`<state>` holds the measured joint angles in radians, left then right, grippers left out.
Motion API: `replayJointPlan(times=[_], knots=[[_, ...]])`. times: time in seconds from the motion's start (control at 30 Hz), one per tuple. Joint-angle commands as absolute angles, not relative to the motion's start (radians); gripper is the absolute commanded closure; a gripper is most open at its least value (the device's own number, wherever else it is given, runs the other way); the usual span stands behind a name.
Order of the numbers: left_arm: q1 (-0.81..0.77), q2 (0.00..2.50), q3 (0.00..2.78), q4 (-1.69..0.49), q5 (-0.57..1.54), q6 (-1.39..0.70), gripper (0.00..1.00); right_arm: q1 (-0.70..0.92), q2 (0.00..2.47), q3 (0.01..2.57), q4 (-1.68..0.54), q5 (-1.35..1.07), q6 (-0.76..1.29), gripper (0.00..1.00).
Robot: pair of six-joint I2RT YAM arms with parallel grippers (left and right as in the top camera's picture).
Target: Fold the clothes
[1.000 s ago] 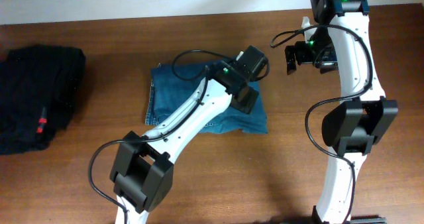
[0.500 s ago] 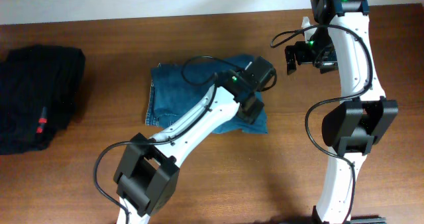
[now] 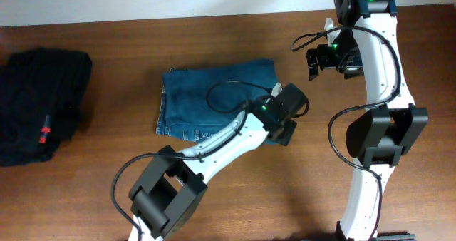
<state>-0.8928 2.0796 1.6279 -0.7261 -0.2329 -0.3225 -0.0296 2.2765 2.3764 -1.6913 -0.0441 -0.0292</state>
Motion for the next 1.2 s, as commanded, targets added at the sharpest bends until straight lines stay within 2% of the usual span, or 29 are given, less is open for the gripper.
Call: replayJointPlan(times=[0.0, 0.27, 0.8, 0.9, 1.03, 1.17], knots=[[-0.944, 2.079, 1.618, -0.691, -0.236, -0.381, 0.01, -0.028, 2.232, 2.372, -1.691, -0.033, -0.028, 0.01], [-1.013, 2.08, 1.617, -0.692, -0.411, -0.463, 0.01, -0.028, 2.232, 2.372, -1.691, -0.033, -0.028, 0.01], [-1.011, 2.08, 1.617, -0.712, -0.415, -0.511, 0.01, -0.028, 2.232, 2.372, -1.68, -0.032, -0.029, 0.01], [-1.01, 2.08, 1.617, -0.728, -0.416, -0.511, 0.01, -0.029, 2.232, 2.372, -1.634, 0.085, -0.05, 0.01], [-1.007, 2.08, 1.617, -0.734, -0.416, -0.511, 0.01, -0.093, 2.232, 2.372, -1.666, 0.137, 0.033, 0.01], [-1.003, 2.08, 1.617, -0.73, -0.416, -0.511, 0.01, -0.229, 2.232, 2.372, -1.681, -0.022, 0.038, 0.01]])
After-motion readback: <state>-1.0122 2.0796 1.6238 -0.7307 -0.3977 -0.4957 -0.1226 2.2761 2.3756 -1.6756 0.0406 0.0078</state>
